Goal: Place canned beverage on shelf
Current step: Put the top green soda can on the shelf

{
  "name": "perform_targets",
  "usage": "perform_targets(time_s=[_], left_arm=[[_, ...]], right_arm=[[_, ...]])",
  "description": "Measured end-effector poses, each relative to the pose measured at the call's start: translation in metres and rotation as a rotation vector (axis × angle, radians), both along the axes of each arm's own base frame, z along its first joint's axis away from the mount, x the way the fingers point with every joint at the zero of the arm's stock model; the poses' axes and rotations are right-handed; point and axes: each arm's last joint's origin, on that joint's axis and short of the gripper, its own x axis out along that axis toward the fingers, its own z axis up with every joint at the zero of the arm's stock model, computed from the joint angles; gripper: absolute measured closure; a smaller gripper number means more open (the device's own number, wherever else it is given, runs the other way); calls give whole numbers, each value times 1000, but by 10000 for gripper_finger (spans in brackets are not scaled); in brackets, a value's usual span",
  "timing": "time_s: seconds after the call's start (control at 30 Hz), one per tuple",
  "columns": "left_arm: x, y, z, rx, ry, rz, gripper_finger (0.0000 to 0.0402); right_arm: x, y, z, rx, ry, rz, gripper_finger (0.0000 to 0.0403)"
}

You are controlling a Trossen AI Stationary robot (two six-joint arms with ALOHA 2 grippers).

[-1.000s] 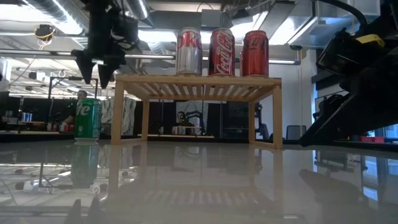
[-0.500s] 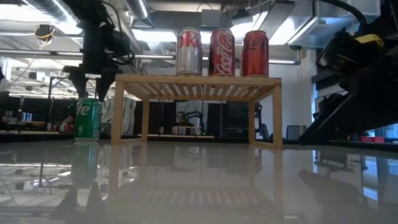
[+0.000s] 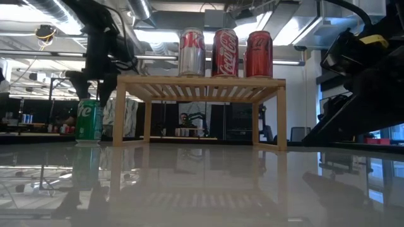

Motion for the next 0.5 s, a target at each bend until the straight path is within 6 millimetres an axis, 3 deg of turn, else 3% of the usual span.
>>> perform_targets(time_s=[0.3,0.5], left_arm=[[6,8,-19,-79,53,-14,57],[6,8,-19,-82,54,-45,107]], right_arm=[[0,0,0,1,0,0,29],[0,0,0,2,0,-1,29]])
